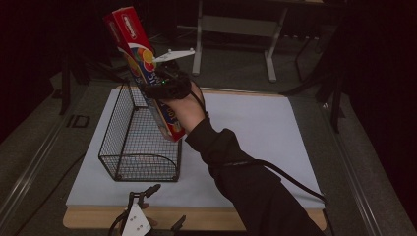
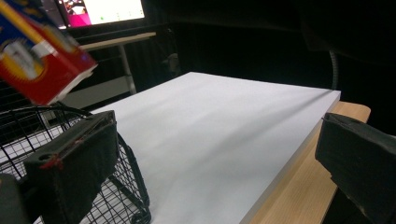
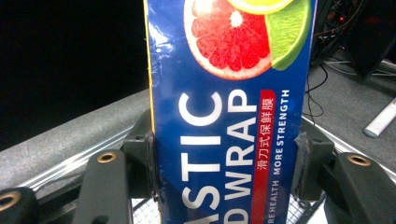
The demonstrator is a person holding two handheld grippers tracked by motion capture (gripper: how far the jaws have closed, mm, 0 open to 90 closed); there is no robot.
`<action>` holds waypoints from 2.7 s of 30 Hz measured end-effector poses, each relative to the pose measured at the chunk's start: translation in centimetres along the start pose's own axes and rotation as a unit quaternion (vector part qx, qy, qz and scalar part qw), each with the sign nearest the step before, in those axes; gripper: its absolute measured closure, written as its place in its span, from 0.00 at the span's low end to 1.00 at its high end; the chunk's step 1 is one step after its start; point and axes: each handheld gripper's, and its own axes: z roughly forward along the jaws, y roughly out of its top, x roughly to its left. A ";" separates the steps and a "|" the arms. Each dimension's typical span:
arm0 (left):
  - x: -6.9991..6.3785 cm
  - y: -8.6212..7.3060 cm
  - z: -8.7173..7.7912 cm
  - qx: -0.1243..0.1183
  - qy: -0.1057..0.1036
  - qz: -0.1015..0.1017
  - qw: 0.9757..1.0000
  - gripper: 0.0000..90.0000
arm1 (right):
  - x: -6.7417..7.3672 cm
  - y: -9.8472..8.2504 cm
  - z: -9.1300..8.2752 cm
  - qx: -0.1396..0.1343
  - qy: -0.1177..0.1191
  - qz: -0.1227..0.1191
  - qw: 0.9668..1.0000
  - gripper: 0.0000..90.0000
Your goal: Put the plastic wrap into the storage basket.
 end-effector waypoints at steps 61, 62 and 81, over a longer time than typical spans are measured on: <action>-0.1 0.1 -0.2 -0.005 -0.014 0.003 1.000 0.00 | 0.3 -10.4 13.0 0.164 -0.059 0.083 0.981 0.41; -0.2 0.1 -0.2 -0.004 -0.014 0.004 1.000 0.00 | 0.3 -10.4 13.0 0.164 -0.062 0.083 0.981 0.41; -0.2 0.1 0.0 0.000 -0.015 0.007 1.000 0.00 | 0.2 -9.7 12.0 0.168 -0.029 0.038 0.985 0.20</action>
